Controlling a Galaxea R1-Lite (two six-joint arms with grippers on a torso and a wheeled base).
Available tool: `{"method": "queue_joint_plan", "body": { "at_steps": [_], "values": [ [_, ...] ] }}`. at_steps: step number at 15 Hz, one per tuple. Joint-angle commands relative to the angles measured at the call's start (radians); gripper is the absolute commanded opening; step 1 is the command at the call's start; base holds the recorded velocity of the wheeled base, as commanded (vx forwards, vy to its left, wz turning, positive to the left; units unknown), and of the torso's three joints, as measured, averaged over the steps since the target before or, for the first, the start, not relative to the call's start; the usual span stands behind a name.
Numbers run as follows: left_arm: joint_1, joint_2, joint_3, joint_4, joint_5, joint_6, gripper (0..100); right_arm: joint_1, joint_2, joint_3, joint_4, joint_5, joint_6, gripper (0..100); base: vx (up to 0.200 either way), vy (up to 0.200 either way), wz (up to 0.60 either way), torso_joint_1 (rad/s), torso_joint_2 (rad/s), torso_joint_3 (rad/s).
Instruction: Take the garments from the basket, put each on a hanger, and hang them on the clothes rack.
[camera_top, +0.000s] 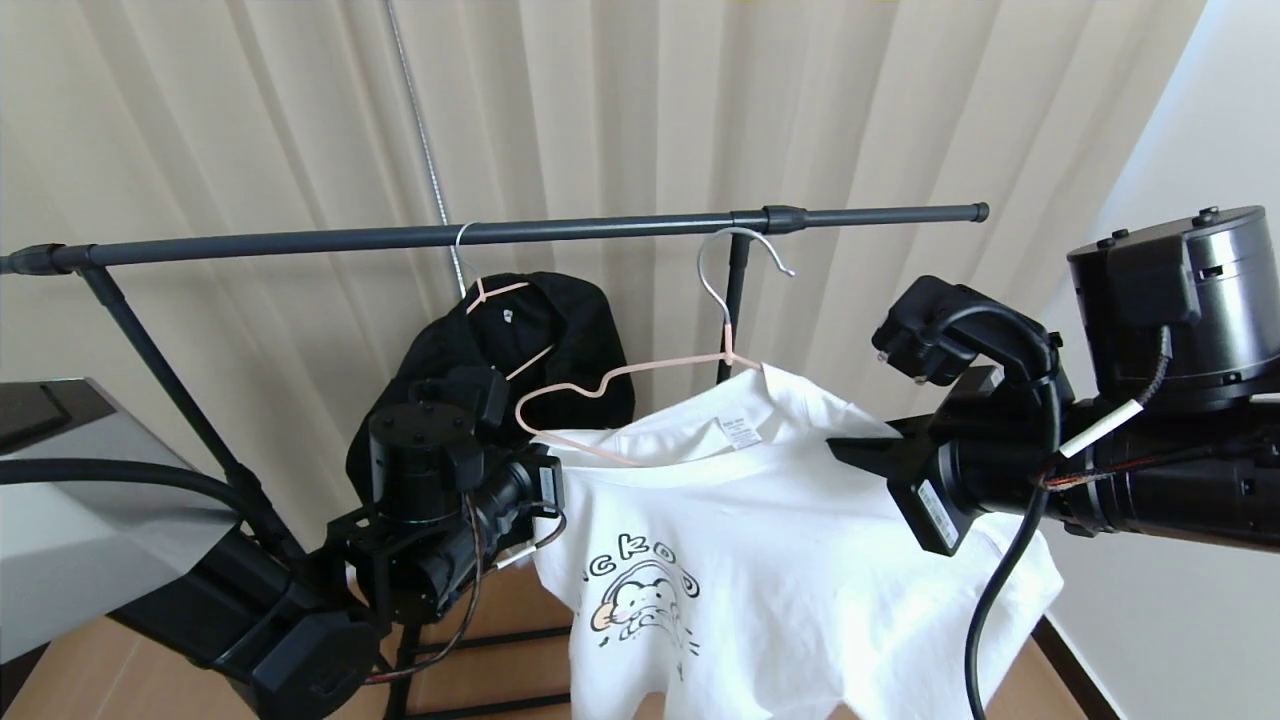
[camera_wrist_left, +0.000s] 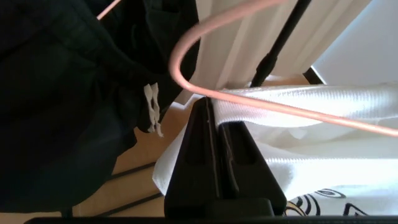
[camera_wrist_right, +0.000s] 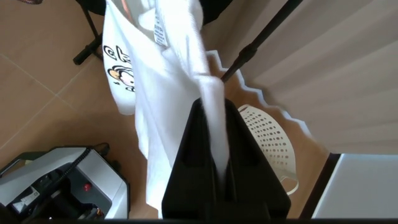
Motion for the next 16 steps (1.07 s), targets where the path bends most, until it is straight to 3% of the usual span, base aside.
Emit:
{"method": "queue_joint_plan", "body": {
  "at_steps": [1, 16],
  "values": [
    [0.011, 0.0, -0.003, 0.0, 0.0, 0.0, 0, 0.0, -0.019, 0.02, 0.001, -0.001, -0.001, 0, 0.0, 0.0, 0.0, 0.0, 0.0, 0.0],
    [0.089, -0.002, -0.035, -0.002, -0.014, 0.001, 0, -0.029, -0.041, 0.048, 0.001, -0.001, -0.001, 0, 0.0, 0.0, 0.0, 0.0, 0.0, 0.0]
  ]
}}
